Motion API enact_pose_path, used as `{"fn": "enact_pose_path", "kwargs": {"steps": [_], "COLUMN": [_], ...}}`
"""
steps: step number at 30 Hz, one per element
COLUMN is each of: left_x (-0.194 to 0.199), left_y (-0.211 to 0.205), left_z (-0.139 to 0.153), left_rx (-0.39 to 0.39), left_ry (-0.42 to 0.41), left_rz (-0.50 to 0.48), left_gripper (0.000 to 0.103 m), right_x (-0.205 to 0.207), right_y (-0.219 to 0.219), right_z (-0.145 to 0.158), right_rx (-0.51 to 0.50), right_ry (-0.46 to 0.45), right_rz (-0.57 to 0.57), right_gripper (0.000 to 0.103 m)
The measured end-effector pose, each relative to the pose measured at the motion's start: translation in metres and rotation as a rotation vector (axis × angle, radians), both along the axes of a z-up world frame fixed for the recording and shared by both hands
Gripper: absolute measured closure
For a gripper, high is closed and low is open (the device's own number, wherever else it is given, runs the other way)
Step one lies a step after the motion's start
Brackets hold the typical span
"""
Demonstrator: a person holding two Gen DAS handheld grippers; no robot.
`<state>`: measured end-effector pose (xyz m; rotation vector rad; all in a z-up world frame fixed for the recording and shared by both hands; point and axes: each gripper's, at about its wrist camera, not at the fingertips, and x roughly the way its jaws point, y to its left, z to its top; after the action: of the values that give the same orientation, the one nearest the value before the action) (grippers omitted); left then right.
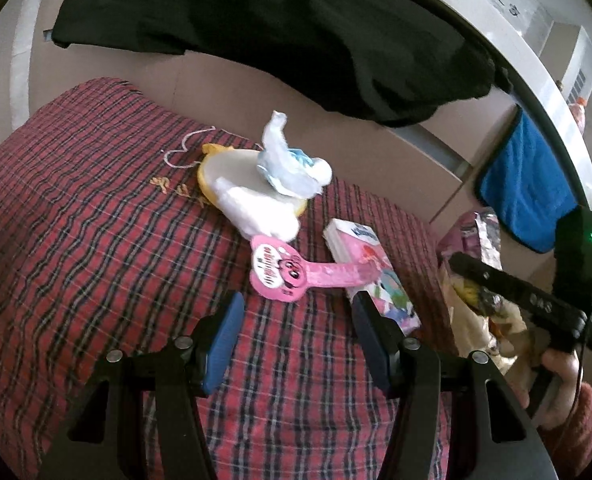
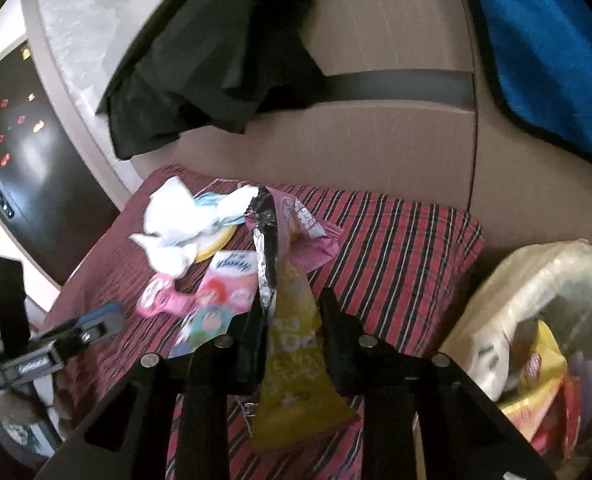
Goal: Collect trash
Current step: 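Grasp the pink lollipop card with the left gripper while the right gripper holds the snack bag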
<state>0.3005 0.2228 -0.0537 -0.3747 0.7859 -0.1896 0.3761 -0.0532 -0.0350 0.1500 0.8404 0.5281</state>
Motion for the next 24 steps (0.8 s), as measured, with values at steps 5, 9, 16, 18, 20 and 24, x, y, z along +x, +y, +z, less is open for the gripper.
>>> {"fn": "enact_pose_path", "kwargs": {"steps": [5, 9, 16, 18, 20, 24], "left_x": [0.001, 0.006, 0.021, 0.027, 0.033, 0.045], "left_y": [-0.009, -0.006, 0.000, 0.003, 0.006, 0.003], "left_z": [0.004, 0.004, -0.013, -0.019, -0.024, -0.025], "left_rx": [0.039, 0.054, -0.048, -0.078, -0.093, -0.066], "left_ry": [-0.015, -0.023, 0.059, 0.087, 0.105, 0.107], "left_rz": [-0.007, 0.022, 0.074, 0.107, 0.137, 0.176], "left_gripper": [0.046, 0.046, 0.046, 0.046, 0.046, 0.049], "right_x": [-0.029, -0.043, -0.059, -0.062, -0.064, -0.067], "right_y": [-0.010, -0.014, -0.017, -0.018, -0.018, -0.021], "right_z": [0.008, 0.008, -0.001, -0.004, -0.007, -0.010], "right_rx": [-0.037, -0.025, -0.003, -0.002, 0.001, 0.007], "right_ry": [-0.054, -0.068, -0.049, -0.044, -0.040, -0.033], "right_rz": [-0.002, -0.026, -0.013, -0.013, -0.017, -0.026], "right_gripper": [0.080, 0.080, 0.080, 0.080, 0.080, 0.080]}}
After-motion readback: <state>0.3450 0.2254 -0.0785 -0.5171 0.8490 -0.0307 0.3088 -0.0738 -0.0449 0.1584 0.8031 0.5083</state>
